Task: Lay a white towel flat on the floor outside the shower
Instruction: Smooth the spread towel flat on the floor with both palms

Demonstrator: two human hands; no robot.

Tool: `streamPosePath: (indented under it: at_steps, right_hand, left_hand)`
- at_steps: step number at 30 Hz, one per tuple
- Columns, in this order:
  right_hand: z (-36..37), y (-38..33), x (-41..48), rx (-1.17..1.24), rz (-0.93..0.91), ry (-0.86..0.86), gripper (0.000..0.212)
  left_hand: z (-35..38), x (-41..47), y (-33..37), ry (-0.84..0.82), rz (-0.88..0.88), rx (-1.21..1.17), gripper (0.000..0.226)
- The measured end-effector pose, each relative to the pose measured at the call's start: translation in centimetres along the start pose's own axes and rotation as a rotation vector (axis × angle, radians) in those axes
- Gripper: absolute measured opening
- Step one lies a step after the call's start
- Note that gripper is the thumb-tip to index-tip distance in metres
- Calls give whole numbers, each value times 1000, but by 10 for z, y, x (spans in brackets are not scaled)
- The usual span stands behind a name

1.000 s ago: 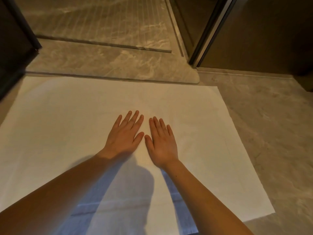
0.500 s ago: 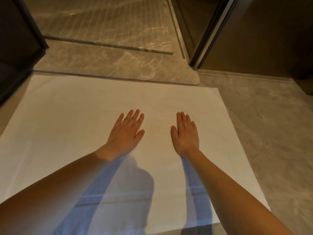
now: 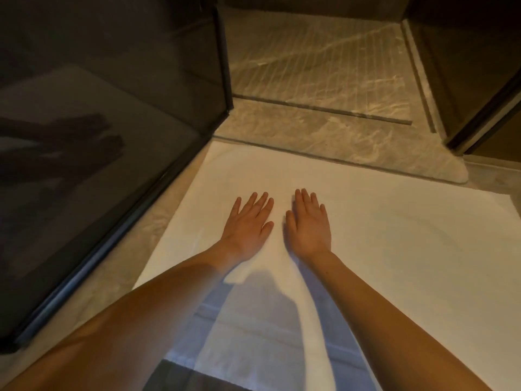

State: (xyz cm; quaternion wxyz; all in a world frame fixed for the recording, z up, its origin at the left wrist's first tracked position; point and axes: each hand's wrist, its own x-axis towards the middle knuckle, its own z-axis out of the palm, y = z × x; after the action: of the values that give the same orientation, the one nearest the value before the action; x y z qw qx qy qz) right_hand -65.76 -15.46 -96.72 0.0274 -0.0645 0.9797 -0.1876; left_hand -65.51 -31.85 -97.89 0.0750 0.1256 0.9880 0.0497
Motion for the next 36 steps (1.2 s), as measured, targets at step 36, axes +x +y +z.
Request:
streamPosePath:
  at_steps: [36]
  right_hand:
    - [-5,75,88,-208,139,-7,61]
  left_hand:
    - [-28,119,-143,45,-133,60,59]
